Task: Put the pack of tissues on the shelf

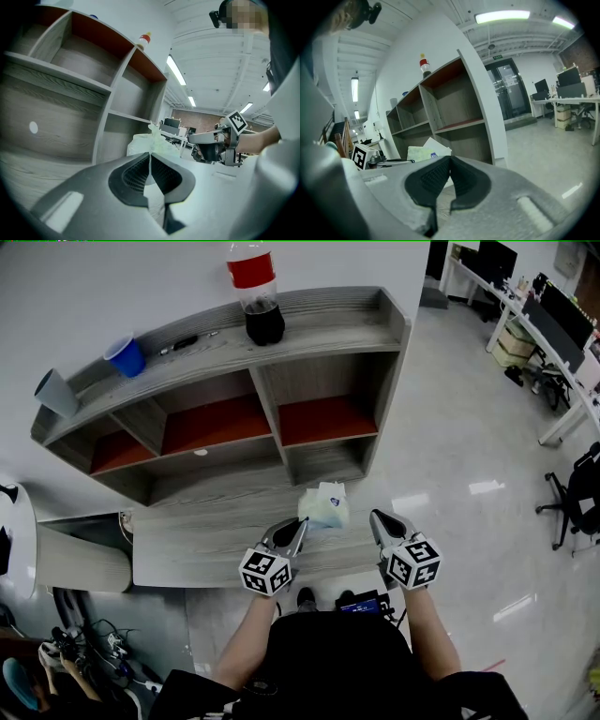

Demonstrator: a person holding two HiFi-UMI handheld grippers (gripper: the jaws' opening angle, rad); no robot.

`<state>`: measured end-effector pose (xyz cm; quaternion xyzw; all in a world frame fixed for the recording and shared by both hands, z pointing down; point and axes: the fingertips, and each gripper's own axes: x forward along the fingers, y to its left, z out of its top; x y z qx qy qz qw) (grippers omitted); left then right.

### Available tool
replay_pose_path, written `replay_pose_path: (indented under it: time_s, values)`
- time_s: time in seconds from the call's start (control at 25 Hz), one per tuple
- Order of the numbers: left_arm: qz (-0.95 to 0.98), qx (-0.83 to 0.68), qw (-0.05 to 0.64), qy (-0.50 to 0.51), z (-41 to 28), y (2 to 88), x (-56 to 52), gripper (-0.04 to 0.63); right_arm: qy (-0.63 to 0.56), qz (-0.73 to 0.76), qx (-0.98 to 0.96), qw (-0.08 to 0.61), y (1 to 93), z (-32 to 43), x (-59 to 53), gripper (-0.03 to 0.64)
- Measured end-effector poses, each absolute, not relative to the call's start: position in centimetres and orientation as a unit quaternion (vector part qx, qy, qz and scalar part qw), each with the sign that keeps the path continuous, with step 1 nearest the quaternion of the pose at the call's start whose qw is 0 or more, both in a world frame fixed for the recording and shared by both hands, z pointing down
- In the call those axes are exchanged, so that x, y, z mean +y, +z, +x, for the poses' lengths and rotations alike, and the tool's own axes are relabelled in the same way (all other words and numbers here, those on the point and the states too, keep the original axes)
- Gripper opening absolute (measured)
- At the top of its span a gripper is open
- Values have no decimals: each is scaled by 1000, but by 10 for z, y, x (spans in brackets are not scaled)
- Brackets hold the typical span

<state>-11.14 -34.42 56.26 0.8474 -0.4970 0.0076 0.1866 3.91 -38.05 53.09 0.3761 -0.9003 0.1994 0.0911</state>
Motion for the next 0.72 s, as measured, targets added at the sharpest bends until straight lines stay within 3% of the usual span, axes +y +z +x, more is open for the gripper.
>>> replay_pose_path:
  time_s: [0.72]
  values:
    - [826, -531, 188, 19, -96, 601, -393, 9, 188, 336, -913, 136, 582, 34, -411, 0]
